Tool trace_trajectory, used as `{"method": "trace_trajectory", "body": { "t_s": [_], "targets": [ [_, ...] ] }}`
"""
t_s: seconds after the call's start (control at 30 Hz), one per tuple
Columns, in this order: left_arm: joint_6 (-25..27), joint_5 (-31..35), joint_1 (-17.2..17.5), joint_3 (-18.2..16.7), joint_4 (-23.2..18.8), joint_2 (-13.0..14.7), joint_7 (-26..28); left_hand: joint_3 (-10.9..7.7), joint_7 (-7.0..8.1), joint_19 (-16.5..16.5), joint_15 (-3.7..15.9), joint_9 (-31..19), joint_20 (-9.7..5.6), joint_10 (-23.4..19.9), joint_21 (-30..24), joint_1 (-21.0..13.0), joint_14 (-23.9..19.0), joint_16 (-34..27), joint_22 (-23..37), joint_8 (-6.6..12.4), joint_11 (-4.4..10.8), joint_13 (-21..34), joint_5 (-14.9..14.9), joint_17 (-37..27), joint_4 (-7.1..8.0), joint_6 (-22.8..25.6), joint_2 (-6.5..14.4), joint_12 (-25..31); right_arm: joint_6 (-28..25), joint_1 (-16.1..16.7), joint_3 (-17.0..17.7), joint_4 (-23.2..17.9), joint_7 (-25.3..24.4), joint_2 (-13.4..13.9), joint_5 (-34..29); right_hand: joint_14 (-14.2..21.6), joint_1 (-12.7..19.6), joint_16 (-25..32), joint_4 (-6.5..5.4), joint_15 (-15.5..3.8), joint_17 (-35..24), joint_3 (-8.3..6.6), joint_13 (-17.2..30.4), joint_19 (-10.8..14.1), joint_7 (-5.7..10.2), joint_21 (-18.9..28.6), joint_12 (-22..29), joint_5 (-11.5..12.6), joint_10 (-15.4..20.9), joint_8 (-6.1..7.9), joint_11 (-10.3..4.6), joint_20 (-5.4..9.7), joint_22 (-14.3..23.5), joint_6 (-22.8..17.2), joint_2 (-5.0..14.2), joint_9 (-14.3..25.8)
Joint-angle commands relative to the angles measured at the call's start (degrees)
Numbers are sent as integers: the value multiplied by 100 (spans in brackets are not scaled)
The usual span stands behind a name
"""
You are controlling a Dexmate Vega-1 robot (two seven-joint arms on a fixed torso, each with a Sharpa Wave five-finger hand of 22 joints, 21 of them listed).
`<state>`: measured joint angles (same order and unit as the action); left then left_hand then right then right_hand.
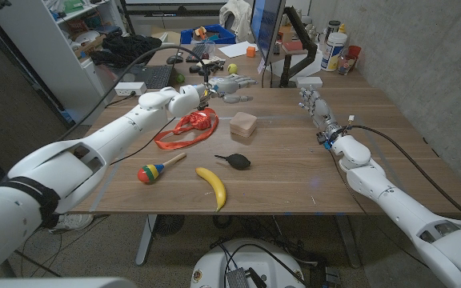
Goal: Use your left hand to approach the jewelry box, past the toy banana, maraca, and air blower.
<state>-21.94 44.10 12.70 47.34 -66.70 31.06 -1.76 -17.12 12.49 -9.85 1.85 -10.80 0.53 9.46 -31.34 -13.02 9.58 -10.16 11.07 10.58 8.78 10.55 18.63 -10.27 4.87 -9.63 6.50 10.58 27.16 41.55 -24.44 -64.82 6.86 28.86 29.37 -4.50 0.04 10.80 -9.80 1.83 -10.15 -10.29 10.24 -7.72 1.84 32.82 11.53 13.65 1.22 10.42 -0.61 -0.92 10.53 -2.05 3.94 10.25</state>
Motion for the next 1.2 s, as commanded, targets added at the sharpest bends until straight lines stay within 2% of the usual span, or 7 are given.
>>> {"method": "trace_trajectory", "body": {
  "t_s": [0.03,1.2],
  "targets": [
    [-34,59,-26,56,71,19,-49,-36,28,-347,376,-28,-17,297,5,-78,484,-14,26,23,19,9,-9,-16,-47,-94,-4,28,-16,-15,-21,10,-46,-28,-31,-2,47,-6,-12,-21,-10,51,25,22,-14,-4,30,40,22,36,12,16,10,-20,387,18],
    [-9,280,-33,166,201,49,-21,-141,32,-339,366,-45,50,246,23,-383,517,-26,24,86,13,10,-25,1,-221,-92,61,77,0,-131,-84,172,-8,-109,-66,-4,48,-7,-12,6,-10,73,26,34,-15,-56,30,48,25,38,-4,20,12,-20,392,18]
  ]
}}
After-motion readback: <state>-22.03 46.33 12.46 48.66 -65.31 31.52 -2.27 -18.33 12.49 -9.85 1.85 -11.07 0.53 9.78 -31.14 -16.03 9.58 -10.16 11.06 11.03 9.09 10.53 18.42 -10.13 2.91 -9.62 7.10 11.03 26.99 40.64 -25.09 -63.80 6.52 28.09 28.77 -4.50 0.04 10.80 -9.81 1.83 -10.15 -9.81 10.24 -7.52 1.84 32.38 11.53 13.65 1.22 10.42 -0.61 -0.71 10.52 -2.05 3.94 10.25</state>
